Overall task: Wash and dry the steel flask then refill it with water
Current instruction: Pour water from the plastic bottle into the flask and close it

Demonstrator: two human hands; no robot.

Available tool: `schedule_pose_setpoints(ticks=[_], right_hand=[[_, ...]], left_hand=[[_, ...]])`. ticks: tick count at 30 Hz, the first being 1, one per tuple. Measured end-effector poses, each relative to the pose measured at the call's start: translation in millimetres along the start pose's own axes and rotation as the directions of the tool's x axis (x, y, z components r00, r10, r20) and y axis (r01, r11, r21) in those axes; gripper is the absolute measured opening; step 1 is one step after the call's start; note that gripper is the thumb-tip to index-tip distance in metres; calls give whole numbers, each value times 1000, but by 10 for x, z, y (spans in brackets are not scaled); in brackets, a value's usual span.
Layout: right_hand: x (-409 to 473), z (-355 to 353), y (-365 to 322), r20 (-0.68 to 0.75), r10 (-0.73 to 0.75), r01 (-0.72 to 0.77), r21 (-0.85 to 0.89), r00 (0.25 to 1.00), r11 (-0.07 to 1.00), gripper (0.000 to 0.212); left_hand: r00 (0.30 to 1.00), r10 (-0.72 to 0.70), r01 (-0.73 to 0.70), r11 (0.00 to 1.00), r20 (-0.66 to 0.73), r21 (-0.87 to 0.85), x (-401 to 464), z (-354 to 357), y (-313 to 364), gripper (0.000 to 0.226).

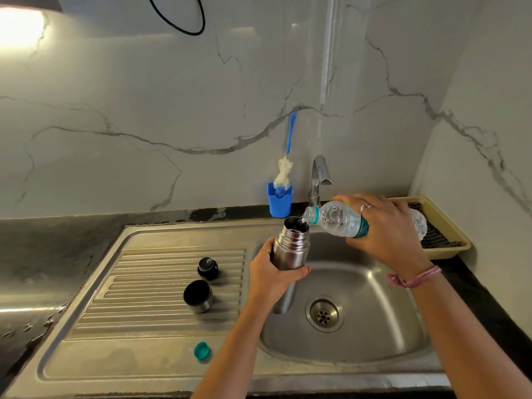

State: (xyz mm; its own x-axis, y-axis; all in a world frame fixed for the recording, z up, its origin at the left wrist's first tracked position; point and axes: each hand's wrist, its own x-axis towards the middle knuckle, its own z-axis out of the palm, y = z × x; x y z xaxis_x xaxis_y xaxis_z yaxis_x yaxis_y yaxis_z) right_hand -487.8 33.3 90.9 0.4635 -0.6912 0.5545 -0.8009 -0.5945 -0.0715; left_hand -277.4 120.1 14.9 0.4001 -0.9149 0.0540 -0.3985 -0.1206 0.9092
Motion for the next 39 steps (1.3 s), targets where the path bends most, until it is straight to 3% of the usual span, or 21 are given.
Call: schedule_pose_setpoints(ticks=[39], right_hand=[[44, -53, 33, -79, -100, 94, -78, 992, 993, 79]], left_hand=[[1000, 1, -1, 1000, 12, -18, 11, -11, 19, 70]])
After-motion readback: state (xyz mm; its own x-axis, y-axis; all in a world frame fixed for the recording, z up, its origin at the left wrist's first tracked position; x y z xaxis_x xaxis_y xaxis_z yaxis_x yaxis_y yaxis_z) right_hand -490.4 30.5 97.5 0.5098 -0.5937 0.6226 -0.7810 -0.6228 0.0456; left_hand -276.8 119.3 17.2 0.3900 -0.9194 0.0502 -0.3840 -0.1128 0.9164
